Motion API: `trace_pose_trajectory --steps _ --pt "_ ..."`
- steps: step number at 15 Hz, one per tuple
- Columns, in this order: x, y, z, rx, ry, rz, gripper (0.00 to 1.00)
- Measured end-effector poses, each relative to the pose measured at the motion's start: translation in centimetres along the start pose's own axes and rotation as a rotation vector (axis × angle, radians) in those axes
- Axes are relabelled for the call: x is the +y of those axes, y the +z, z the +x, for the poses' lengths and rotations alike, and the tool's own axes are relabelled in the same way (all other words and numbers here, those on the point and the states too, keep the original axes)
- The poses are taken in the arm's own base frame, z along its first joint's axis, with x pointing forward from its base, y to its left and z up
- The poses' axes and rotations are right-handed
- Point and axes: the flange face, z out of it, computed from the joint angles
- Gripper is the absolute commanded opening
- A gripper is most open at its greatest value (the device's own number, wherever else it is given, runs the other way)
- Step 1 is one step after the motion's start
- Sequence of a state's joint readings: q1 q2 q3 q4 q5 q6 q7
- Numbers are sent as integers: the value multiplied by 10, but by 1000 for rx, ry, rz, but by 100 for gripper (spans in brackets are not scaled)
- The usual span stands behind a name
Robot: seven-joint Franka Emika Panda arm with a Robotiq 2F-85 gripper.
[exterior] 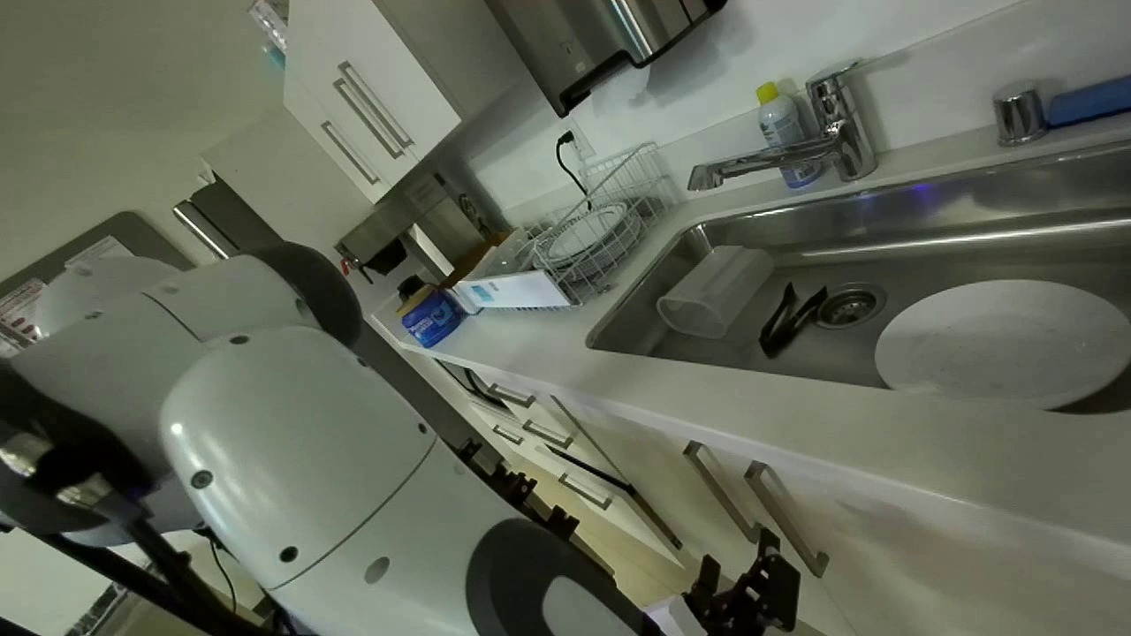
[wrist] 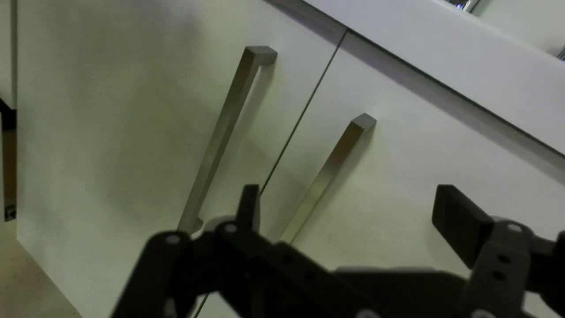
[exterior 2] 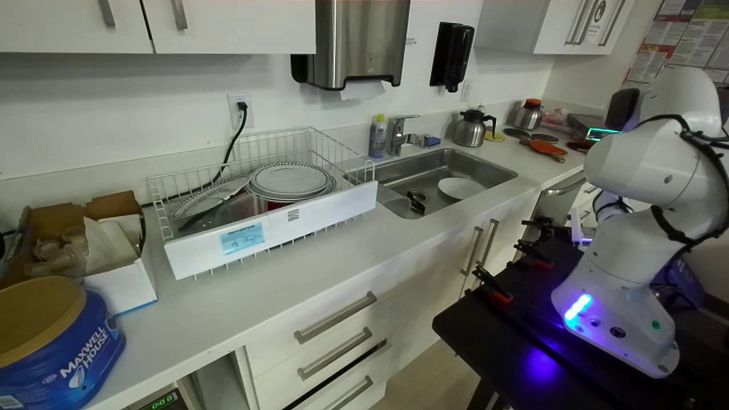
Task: Open the bottom right cupboard door
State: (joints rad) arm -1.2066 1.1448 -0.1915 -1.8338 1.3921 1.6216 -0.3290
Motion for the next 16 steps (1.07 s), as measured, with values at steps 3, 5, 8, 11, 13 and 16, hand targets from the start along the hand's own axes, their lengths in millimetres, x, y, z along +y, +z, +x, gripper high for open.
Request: trace_pose_trajectory --steps 3,5,8,11,13,16 --pt "9 13 12 -14 13 36 100" --pt "15 21 19 -40 28 69 100" --pt "26 33 28 -69 52 117 100" --pt "37 44 37 -78 72 146 100" --pt "43 53 41 -77 86 159 100" --pt "45 67 42 -77 113 182 100"
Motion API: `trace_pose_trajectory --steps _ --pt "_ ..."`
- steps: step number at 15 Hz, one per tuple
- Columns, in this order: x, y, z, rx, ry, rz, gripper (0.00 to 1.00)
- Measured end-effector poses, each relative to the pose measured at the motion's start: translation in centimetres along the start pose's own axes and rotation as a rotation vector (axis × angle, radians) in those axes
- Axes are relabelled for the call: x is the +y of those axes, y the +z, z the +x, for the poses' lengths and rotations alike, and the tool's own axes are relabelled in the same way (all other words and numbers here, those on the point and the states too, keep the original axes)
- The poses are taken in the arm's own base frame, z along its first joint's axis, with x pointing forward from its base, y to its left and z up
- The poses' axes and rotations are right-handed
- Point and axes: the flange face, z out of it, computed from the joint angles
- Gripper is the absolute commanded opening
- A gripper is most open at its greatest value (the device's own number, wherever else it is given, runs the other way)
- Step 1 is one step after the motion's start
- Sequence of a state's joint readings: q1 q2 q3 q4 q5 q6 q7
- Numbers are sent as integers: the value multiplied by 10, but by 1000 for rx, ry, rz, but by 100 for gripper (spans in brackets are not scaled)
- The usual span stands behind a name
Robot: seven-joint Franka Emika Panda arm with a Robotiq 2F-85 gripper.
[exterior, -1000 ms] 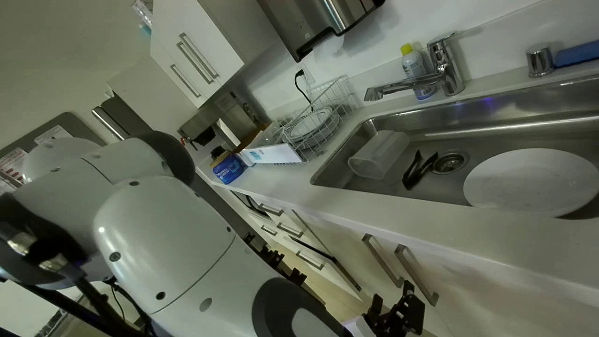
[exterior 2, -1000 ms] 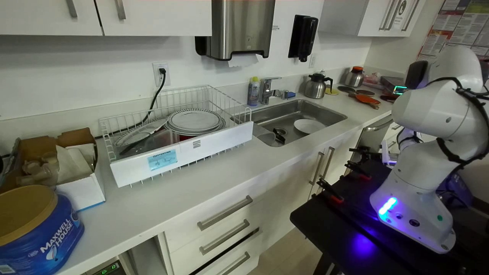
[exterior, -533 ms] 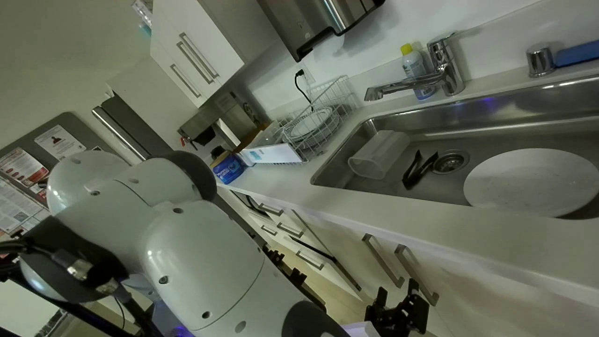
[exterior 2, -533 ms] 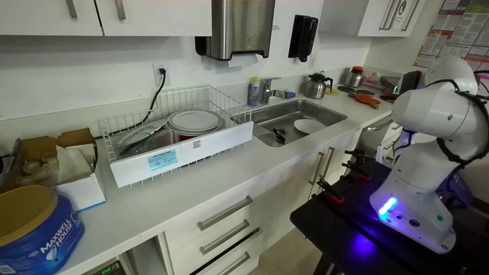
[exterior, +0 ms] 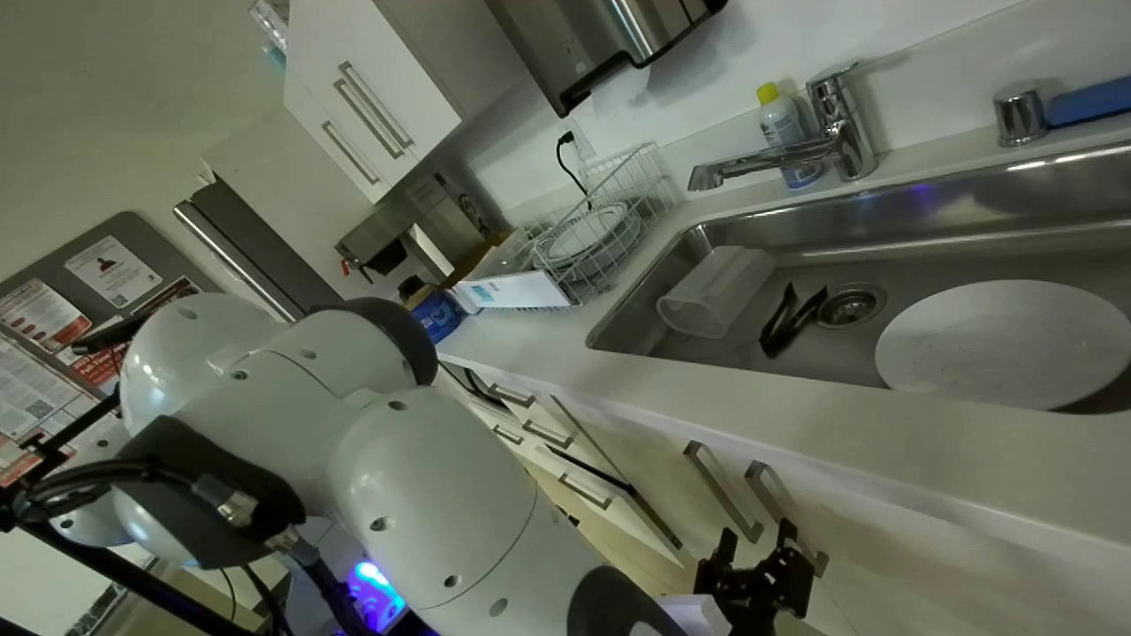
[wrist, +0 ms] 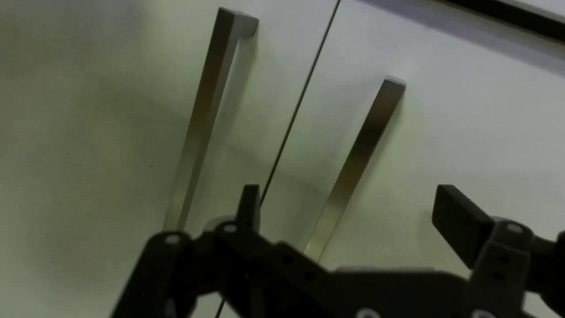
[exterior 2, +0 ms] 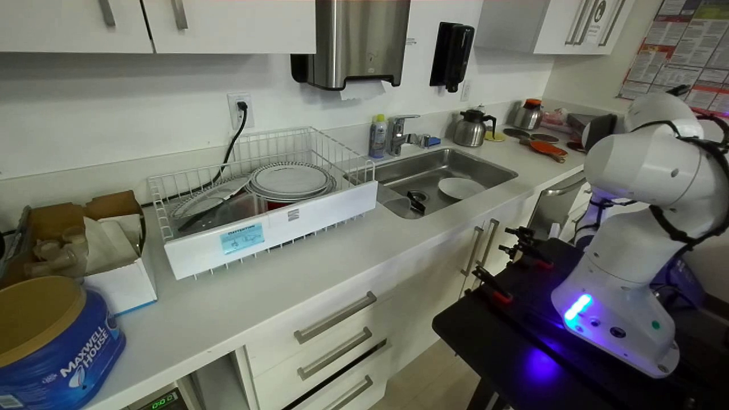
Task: Open the bottom right cupboard door
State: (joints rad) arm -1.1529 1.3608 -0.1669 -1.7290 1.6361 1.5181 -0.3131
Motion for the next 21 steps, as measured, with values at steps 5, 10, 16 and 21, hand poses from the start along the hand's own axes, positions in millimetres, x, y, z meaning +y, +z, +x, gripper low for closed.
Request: trace_pose_trajectory --steps 5,10,16,21 --pt "-7 24 0 2 44 26 94" --pt "1 44 5 2 95 31 43" --pt "7 47 11 11 128 53 1" --pt "7 43 12 5 193 65 5"
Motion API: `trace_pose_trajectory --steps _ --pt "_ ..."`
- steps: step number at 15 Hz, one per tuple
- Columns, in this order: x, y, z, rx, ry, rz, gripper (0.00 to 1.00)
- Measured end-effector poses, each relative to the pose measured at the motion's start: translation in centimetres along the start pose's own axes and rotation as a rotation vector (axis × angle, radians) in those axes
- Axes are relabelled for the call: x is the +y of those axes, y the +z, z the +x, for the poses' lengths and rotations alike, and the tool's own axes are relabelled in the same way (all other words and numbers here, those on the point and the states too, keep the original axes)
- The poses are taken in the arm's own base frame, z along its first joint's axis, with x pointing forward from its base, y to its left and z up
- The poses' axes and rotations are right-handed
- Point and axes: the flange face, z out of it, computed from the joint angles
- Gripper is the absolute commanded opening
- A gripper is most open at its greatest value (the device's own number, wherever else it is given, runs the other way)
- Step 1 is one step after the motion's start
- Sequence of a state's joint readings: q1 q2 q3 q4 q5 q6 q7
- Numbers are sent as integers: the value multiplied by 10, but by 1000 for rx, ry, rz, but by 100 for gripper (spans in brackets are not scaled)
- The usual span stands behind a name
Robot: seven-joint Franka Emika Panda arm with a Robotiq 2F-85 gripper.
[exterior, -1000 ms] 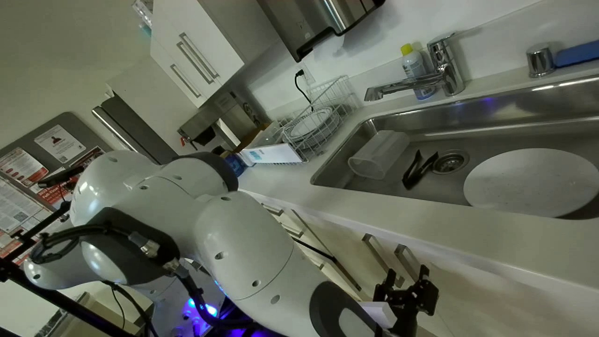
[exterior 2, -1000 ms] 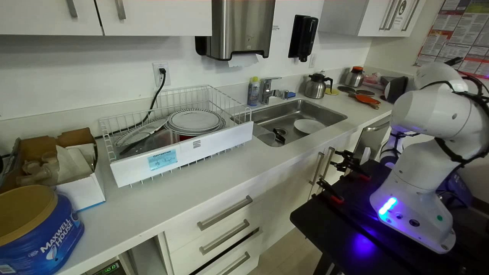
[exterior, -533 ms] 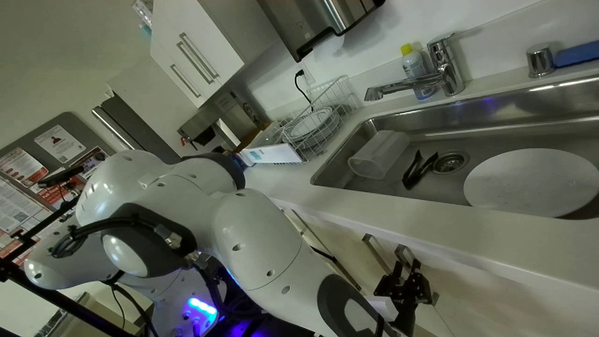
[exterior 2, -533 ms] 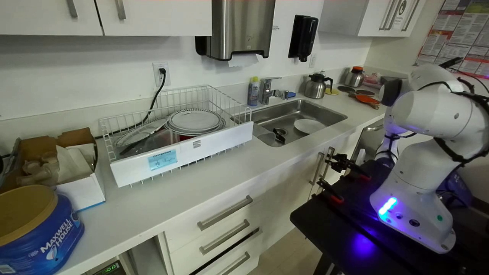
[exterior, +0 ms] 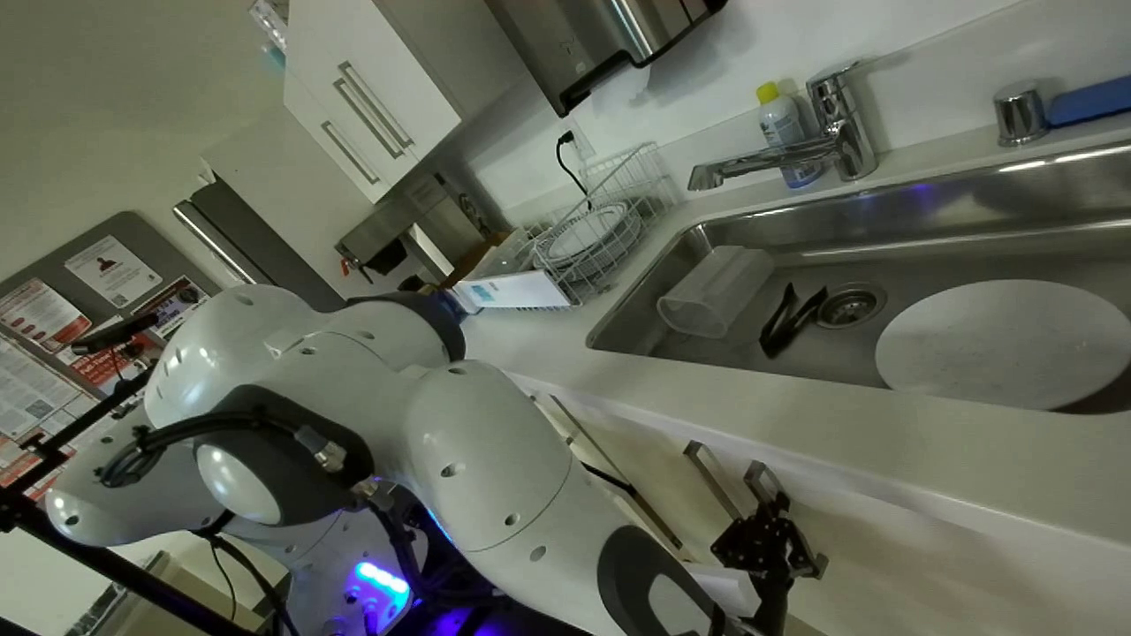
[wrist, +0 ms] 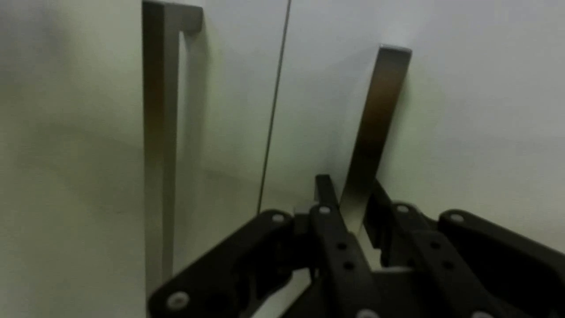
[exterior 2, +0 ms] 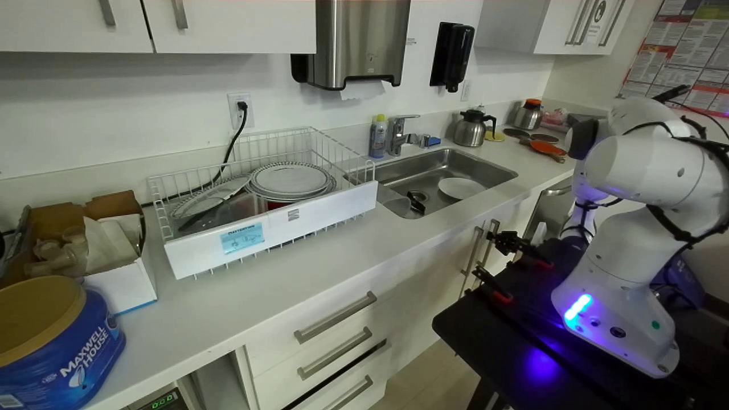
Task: Open the bottom right cupboard door
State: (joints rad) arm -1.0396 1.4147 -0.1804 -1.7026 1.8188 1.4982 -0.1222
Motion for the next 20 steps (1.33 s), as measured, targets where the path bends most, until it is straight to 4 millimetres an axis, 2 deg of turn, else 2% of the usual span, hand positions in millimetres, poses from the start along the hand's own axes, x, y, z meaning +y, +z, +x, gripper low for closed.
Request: trace_pose_trajectory --steps 5,12,15,20 --pt "2 -12 2 -9 34 4 4" --pt "7 -54 7 -19 100 10 4" --pt "1 -78 6 4 98 -32 4" --pt "-18 -133 4 62 91 -137 4"
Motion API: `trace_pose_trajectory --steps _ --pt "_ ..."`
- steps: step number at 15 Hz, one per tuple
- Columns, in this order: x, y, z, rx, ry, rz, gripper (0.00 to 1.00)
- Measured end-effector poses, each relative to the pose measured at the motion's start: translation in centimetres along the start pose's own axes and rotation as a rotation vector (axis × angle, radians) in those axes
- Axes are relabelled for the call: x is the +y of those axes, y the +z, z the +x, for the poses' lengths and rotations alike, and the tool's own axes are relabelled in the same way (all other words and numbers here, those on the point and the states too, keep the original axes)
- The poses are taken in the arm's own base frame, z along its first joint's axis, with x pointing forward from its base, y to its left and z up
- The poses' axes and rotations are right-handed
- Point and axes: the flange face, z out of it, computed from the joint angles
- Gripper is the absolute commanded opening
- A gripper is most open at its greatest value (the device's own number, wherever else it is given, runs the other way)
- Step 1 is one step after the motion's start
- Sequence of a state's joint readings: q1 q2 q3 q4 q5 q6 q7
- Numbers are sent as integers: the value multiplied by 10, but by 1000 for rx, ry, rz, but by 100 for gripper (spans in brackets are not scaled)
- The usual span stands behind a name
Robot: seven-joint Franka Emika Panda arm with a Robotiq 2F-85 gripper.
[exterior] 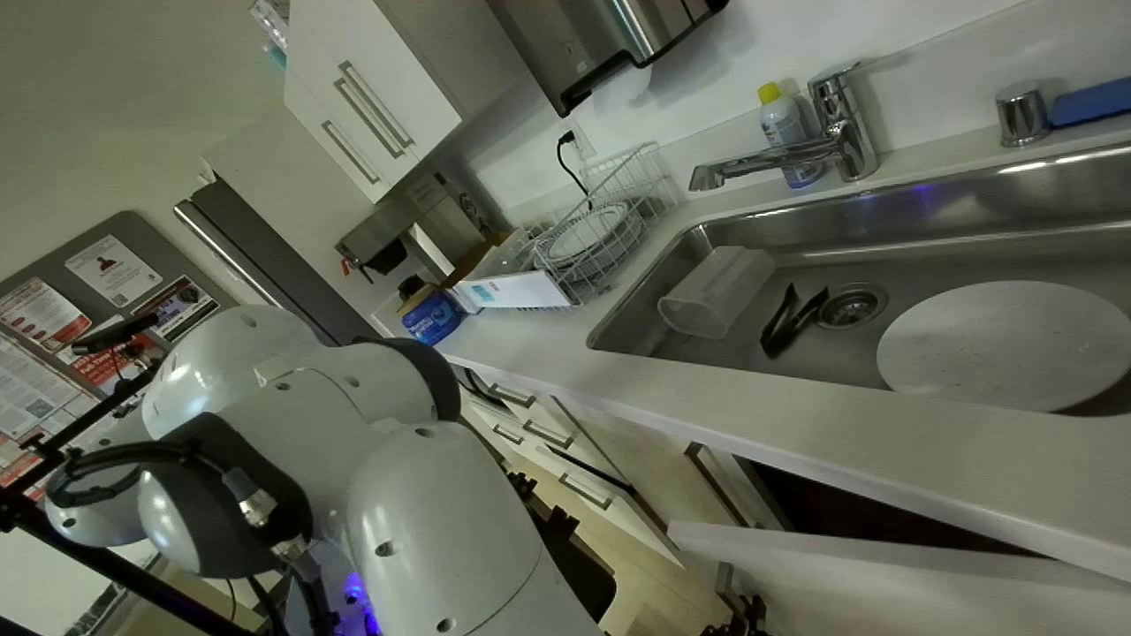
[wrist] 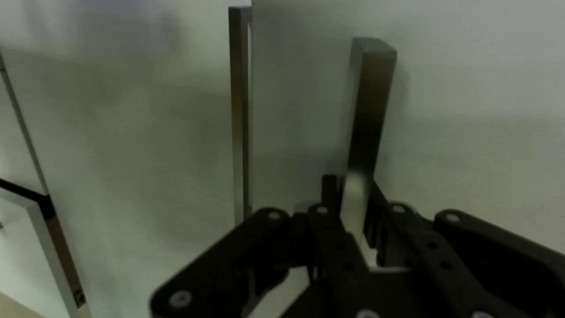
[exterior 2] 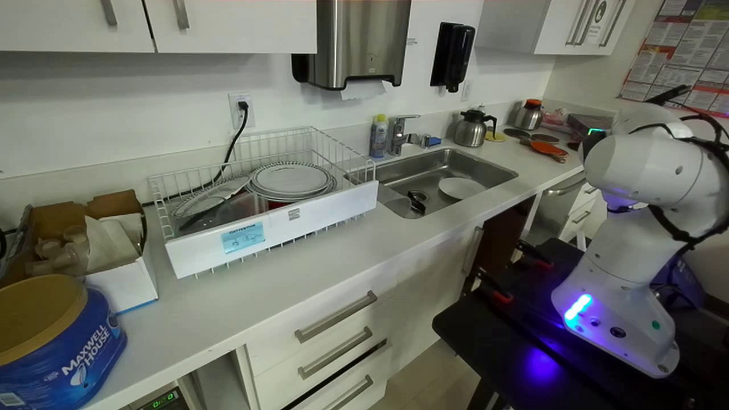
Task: Open the bottom right cupboard door
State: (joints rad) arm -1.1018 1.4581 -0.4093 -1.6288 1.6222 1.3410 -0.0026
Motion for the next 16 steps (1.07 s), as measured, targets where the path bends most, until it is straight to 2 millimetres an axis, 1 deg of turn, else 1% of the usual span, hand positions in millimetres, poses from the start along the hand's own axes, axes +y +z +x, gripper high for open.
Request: trace_pose_trajectory --steps 4,7,9,11,16 --pt "-8 -54 2 44 7 -43 4" --pt "-23 -94 2 89 8 -96 4" --pt "-36 -116 1 120 3 -137 4" --pt "-48 -134 -1 151 -8 -177 4" --pt "-79 -171 -9 255 -43 -261 4"
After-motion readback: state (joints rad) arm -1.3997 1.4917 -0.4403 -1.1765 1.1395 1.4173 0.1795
